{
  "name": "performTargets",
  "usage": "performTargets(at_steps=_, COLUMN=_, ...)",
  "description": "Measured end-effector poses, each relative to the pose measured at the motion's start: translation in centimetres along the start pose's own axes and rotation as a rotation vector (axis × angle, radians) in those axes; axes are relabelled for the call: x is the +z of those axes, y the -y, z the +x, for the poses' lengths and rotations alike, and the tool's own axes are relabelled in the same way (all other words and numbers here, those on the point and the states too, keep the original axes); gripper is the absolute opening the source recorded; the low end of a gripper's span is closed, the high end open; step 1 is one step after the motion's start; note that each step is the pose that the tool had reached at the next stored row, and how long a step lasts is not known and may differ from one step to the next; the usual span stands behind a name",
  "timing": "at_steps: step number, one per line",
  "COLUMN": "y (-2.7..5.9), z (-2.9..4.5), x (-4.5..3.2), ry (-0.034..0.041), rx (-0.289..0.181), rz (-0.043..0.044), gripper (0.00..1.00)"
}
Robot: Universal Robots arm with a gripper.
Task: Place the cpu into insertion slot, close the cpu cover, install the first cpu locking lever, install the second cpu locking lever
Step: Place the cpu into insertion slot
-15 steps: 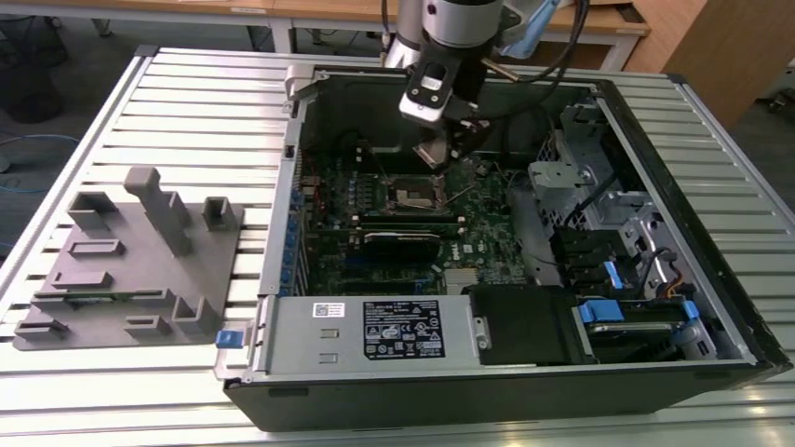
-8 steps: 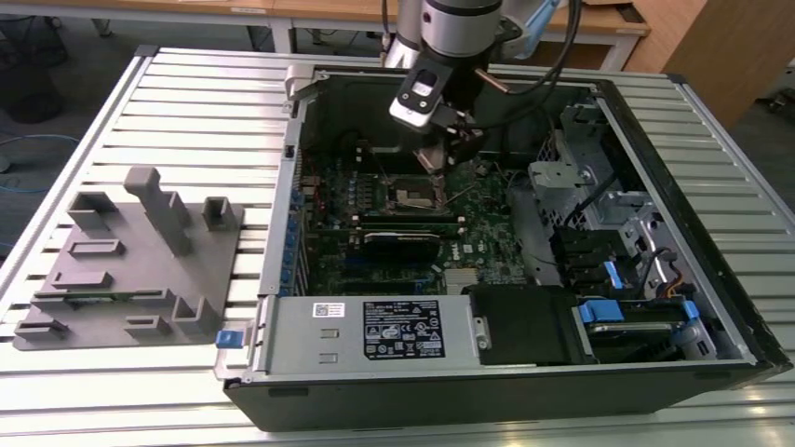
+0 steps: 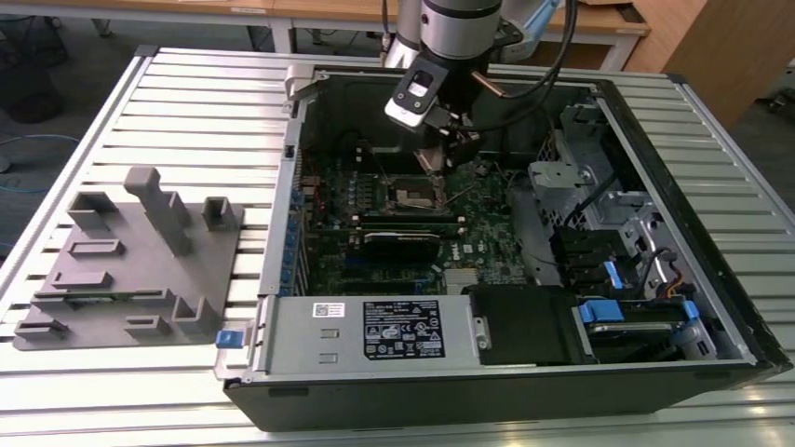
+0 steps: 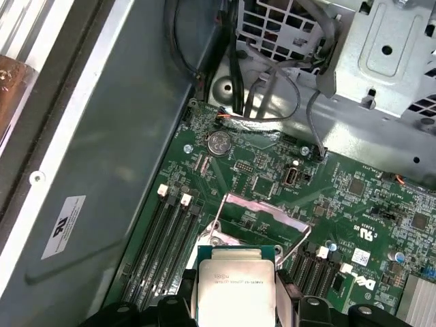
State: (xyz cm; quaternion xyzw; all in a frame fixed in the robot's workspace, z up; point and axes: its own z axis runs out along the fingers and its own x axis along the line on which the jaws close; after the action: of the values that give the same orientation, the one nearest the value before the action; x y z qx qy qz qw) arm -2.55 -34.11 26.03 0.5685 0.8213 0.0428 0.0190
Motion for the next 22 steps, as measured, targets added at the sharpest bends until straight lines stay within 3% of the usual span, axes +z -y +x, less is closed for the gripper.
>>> performTargets(at_steps=9, y=1.17, z=0.44, x=0.13, ry=0.0012, rx=0.014, rz=-0.0004, gripper=0.54)
performTargets(at_steps=22, y=1.26, z=0.42, x=1.12, ry=0.0228, rx=0.248, rz=-0.0044, gripper=0.54)
